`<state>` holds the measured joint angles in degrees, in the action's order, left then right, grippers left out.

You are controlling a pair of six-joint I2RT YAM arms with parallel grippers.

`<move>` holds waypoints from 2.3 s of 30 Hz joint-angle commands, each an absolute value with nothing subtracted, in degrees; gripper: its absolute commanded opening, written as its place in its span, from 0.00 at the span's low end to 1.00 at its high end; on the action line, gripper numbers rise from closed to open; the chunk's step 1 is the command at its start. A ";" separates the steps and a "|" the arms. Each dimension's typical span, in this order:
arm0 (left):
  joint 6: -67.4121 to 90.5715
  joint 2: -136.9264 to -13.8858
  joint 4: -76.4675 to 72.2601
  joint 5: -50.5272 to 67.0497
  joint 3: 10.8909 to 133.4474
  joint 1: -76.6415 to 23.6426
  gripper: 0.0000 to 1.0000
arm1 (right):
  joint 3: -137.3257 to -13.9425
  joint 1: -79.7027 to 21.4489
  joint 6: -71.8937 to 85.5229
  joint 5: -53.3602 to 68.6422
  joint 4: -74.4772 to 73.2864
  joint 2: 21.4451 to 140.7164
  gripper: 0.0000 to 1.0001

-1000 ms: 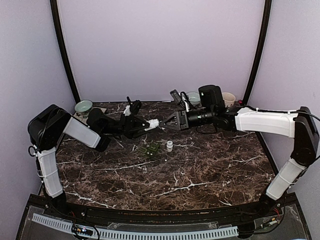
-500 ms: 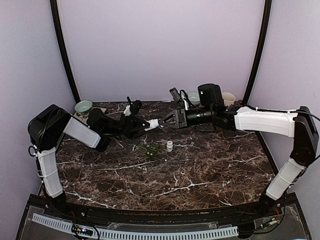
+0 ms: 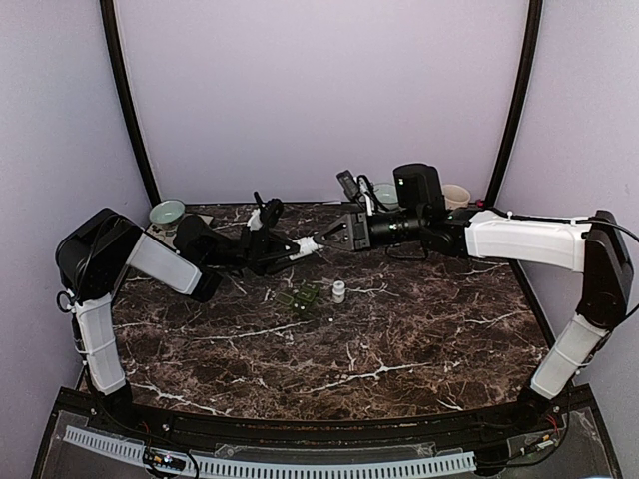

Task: Sort the pills into containers
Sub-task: Close the lid of the pill bottle on the pill bottle.

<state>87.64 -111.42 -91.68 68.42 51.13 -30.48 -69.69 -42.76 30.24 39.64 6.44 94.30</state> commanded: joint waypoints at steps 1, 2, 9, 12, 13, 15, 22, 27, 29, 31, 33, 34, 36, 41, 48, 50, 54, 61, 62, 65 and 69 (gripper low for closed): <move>86.83 -110.30 -94.23 69.51 52.97 -30.94 0.18 | -71.41 -43.23 30.71 39.90 8.89 95.47 0.00; 86.82 -110.30 -94.21 69.46 53.04 -30.94 0.18 | -71.45 -43.23 30.75 40.03 8.89 95.53 0.00; 86.79 -110.82 -94.04 69.40 53.92 -31.01 0.18 | -71.54 -43.42 31.10 40.82 9.22 95.90 0.00; 86.91 -111.09 -94.04 69.34 54.39 -30.98 0.18 | -71.54 -43.55 31.58 41.53 9.82 96.13 0.00; 86.92 -111.17 -94.04 69.24 54.47 -31.06 0.18 | -71.61 -43.67 31.58 41.53 9.96 96.19 0.00; 86.93 -111.27 -94.04 69.23 54.61 -31.10 0.18 | -71.63 -43.81 31.58 41.53 10.23 96.31 0.00; 86.68 -111.40 -93.85 68.98 54.63 -31.11 0.18 | -71.63 -44.25 32.39 43.16 10.80 96.33 0.00; 86.61 -111.52 -93.87 68.74 54.75 -31.09 0.18 | -71.38 -44.66 32.83 43.89 11.27 96.37 0.00; 86.73 -111.62 -94.02 68.65 54.84 -31.11 0.18 | -71.36 -44.84 33.11 44.26 11.54 96.32 0.00; 86.69 -111.69 -94.12 68.49 54.90 -31.11 0.18 | -71.42 -44.92 33.33 44.65 11.82 96.32 0.00; 86.80 -111.79 -94.20 68.40 54.97 -31.11 0.18 | -71.37 -45.09 33.47 44.88 12.01 96.19 0.00; 86.91 -111.84 -94.29 68.45 55.00 -31.11 0.18 | -71.37 -45.11 33.56 45.03 12.06 96.16 0.00; 86.90 -111.88 -94.31 68.29 55.02 -31.11 0.18 | -71.37 -45.20 33.68 45.53 12.21 96.06 0.00; 87.03 -112.05 -94.39 68.36 55.40 -31.06 0.18 | -71.36 -45.36 33.78 45.95 12.13 95.89 0.00; 86.92 -112.06 -94.47 68.16 55.00 -31.12 0.18 | -71.45 -45.56 33.97 46.14 12.00 95.41 0.00; 87.00 -112.06 -94.57 68.10 54.98 -31.10 0.18 | -71.37 -45.54 34.01 46.07 12.00 95.29 0.00; 87.46 -112.23 -95.20 67.97 55.04 -31.11 0.18 | -71.37 -45.61 34.06 46.17 12.22 95.19 0.00; 89.65 -113.29 -97.91 67.92 55.39 -31.07 0.18 | -71.19 -45.65 32.50 45.15 11.30 94.80 0.00; 90.26 -113.48 -98.59 67.90 55.42 -31.11 0.18 | -71.19 -45.73 31.91 44.74 10.96 94.75 0.00; 91.29 -113.81 -99.58 67.99 55.39 -31.11 0.18 | -71.64 -45.95 29.36 43.29 8.70 94.61 0.00; 91.09 -113.82 -99.58 67.83 55.13 -31.10 0.18 | -71.31 -46.10 28.00 41.96 8.01 93.95 0.00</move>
